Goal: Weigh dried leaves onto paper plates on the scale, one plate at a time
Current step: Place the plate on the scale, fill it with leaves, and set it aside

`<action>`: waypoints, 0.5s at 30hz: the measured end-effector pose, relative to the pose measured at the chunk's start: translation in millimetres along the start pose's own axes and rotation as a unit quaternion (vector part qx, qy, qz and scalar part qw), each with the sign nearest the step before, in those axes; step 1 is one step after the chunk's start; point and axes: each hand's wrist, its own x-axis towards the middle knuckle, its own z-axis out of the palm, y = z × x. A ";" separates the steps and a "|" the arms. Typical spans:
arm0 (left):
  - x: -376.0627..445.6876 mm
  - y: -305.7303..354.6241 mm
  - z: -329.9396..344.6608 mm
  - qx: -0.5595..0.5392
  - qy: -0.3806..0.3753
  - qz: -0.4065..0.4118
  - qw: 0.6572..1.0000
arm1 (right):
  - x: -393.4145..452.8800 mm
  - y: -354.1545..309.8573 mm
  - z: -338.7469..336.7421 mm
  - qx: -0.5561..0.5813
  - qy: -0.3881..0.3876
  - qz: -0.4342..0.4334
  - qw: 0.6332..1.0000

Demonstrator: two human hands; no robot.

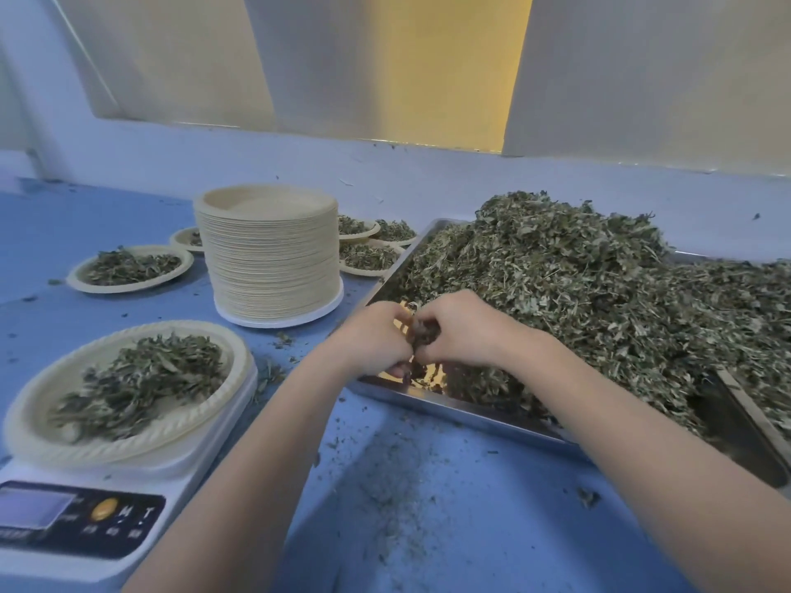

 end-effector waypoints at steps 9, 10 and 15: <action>-61.7 -16.5 -84.7 0.010 0.221 0.055 0.974 | 21.7 -116.5 -36.1 0.062 0.076 -0.106 0.990; -72.3 -24.5 -96.7 0.018 0.240 0.053 0.969 | 25.3 -133.1 -33.8 0.070 0.071 -0.122 0.987; -115.4 -67.0 -141.7 -0.005 0.258 0.020 0.966 | 41.1 -196.3 -8.0 0.125 0.060 -0.185 0.973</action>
